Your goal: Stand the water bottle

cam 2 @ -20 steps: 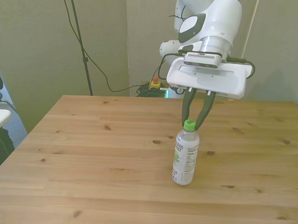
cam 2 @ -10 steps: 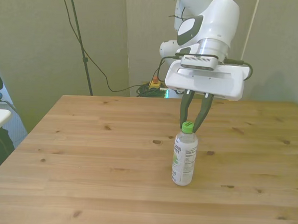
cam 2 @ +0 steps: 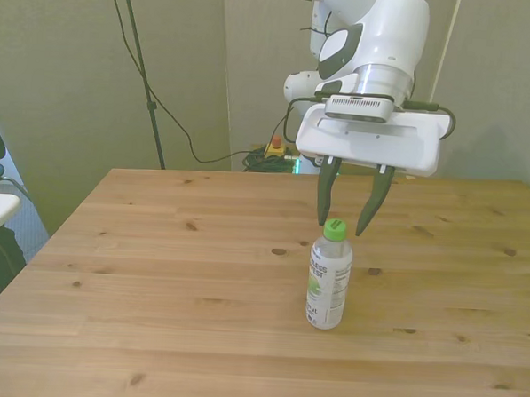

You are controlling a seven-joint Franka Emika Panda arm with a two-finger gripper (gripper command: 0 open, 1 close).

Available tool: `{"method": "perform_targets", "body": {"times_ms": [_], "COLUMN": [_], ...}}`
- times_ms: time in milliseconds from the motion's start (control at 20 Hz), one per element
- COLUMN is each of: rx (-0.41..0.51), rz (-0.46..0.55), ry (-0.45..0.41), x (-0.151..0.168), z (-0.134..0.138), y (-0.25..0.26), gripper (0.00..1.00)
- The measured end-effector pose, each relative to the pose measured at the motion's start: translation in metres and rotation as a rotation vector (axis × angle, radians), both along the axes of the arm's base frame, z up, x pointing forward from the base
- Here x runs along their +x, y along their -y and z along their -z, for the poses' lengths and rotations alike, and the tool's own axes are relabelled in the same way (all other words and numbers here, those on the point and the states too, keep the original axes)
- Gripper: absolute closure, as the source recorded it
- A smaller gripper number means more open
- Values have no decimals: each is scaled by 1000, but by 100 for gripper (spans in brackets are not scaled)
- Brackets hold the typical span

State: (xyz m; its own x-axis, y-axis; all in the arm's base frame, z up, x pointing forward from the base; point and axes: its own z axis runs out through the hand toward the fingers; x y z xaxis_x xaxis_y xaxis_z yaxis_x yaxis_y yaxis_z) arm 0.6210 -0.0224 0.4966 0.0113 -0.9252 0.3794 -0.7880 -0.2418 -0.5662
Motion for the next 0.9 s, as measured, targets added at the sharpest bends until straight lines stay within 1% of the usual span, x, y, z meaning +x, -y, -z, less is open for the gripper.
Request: {"method": "perform_targets", "body": {"times_ms": [200, 300, 500, 650, 750, 900], "rx": [18, 43, 60, 75, 95, 127], "rz": [-58, -123, -265, -367, -429, -504], "ry": [-15, -55, -180, -283, -354, -448], "x": [-9, -25, -75, -110, -127, -140], "z": [-22, -31, -40, -46, -46, -35], "y": [-17, -28, -39, -29, -19, -12], "gripper": [0, 0, 0, 0, 0, 0]}}
